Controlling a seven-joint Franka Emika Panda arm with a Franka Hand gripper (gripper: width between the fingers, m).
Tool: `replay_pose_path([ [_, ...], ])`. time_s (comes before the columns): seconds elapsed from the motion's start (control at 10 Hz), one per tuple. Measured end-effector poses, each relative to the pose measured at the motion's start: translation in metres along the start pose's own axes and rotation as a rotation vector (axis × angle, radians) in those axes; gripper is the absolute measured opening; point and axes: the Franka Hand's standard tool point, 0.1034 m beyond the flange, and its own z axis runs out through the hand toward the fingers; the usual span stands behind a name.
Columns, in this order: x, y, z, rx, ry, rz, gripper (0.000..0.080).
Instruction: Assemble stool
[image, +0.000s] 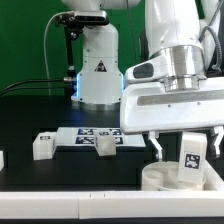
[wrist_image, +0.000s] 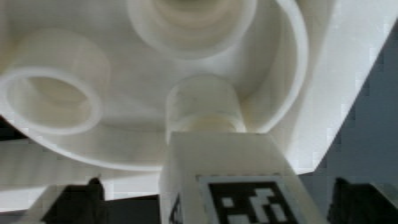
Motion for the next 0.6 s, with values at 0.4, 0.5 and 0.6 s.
replay_pose_path([
  [0.4, 0.018, -0.007, -0.006, 0.049, -0.214, 0.071, 0.0649],
  [0.5, 0.018, -0.006, -0.005, 0.058, -0.280, 0.082, 0.0649],
  [0.6, 0.019, -0.001, -0.005, 0.061, -0.323, 0.094, 0.0649],
])
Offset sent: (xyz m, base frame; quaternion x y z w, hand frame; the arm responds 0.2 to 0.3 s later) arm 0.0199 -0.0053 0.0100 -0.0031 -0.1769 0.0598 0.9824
